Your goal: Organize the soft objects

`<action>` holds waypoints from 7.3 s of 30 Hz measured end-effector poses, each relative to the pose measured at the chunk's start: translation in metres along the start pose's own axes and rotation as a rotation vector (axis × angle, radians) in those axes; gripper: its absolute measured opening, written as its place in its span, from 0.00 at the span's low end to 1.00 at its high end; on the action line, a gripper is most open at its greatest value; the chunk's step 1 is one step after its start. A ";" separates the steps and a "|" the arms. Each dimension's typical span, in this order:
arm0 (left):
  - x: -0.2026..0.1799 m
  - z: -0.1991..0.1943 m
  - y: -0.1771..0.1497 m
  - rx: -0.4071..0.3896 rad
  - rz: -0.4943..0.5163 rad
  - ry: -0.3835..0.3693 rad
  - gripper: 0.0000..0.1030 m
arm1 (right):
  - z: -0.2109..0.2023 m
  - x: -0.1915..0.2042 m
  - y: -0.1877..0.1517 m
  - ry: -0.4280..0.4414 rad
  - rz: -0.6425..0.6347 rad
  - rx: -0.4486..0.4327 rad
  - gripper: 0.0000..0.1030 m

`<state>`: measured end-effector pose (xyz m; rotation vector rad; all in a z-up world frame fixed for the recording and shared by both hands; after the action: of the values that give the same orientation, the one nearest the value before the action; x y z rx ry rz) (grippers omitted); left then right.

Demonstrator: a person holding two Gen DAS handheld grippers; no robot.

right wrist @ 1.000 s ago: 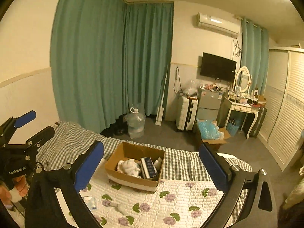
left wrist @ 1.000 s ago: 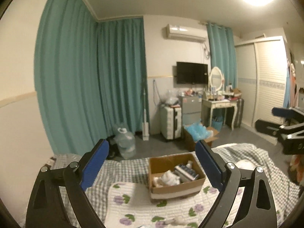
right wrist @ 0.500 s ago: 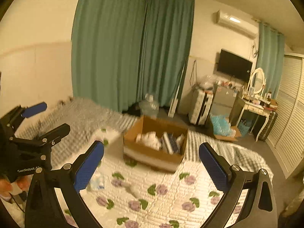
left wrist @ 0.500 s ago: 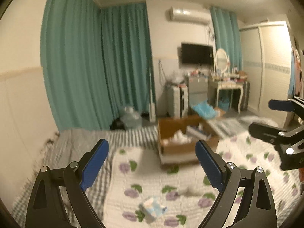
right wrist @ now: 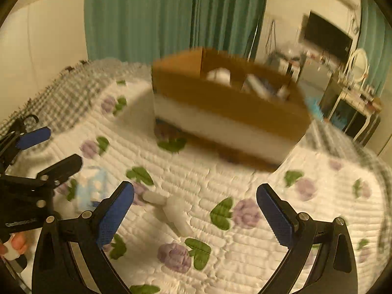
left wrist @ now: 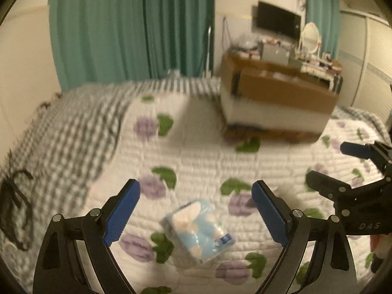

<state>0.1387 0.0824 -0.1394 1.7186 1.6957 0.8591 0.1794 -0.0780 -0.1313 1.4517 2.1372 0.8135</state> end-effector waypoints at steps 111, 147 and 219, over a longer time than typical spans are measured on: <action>-0.084 -0.168 0.274 -0.402 0.188 -0.141 0.90 | -0.269 -0.128 0.238 -0.196 0.165 -0.434 0.91; -0.053 -0.120 0.121 -0.446 0.051 -0.038 0.96 | -0.170 -0.088 0.069 -0.124 0.179 -0.552 0.99; -0.041 -0.092 0.095 -0.366 0.012 -0.048 0.96 | -0.140 -0.079 0.049 -0.149 0.196 -0.486 0.99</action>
<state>0.1284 0.0346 -0.0097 1.4887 1.3953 1.0506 0.1521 -0.1692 0.0071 1.4144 1.5597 1.1589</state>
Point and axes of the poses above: each gripper's, at about its wrist camera, not at the fingertips, and z roughly the way its jaws point, x to its left, y to its top, the point moved 5 cm from there along z, roughly the way its jaws point, and after that the axes turned 4 degrees about z, right-handed, at the moved point
